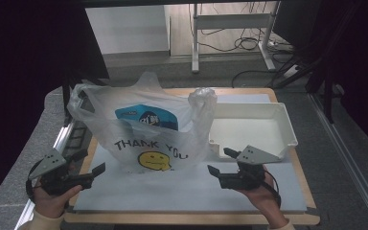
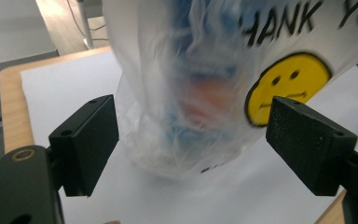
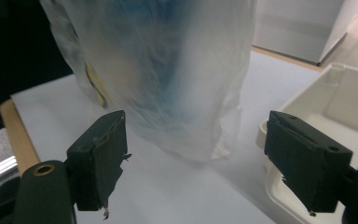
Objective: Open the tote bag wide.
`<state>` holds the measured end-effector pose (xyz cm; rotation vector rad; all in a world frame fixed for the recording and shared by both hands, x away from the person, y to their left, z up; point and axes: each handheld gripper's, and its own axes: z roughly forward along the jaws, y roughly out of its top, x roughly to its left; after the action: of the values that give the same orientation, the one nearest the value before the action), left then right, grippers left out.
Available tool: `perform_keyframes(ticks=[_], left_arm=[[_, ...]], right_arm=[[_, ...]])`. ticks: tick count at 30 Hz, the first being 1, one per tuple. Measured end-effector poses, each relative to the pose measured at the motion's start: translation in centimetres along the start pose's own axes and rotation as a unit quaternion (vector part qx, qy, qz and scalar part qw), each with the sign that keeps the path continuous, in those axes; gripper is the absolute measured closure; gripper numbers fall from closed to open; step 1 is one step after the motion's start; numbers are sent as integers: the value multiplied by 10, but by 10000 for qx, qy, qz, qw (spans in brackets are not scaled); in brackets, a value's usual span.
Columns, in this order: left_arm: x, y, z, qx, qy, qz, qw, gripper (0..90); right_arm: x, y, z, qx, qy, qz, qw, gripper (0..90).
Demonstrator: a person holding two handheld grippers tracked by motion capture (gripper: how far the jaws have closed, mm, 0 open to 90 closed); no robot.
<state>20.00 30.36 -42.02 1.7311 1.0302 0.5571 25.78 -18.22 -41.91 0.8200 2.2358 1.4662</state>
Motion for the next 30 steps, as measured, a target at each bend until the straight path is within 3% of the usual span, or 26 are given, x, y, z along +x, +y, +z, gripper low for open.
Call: perform_keyframes(ticks=[4, 6, 8, 12, 17, 20, 25, 26, 30], left_arm=[[-4, 19, -3, -131, 28, 138, 9998, 174], [-5, 28, -3, -173, 23, 177, 9997, 189], [-5, 38, -2, -190, 32, 180, 9997, 193], [-3, 51, 0, -245, -39, 169, 9995, 210], [-1, 68, 4, -312, -75, 218, 9992, 233], [2, 76, 5, -355, -76, 237, 9991, 301], [5, 81, 10, -346, 0, 243, 9991, 411], [4, 82, 11, -336, 43, 272, 9991, 496], [4, 82, 13, -336, 72, 268, 9991, 595]], right_arm=[[6, 15, -3, -119, 113, -106, 9998, 209], [12, 32, -5, -185, 172, -241, 9994, 208], [13, 37, -6, -204, 169, -268, 9993, 208], [13, 63, -4, -280, 109, -448, 9985, 208], [8, 82, 1, -336, 33, -464, 9984, 215], [3, 97, 9, -351, -9, -501, 9981, 233], [0, 106, 16, -403, -38, -530, 9978, 268], [-2, 111, 19, -461, 75, -521, 9975, 318], [-3, 116, 22, -452, 155, -596, 9971, 418]])
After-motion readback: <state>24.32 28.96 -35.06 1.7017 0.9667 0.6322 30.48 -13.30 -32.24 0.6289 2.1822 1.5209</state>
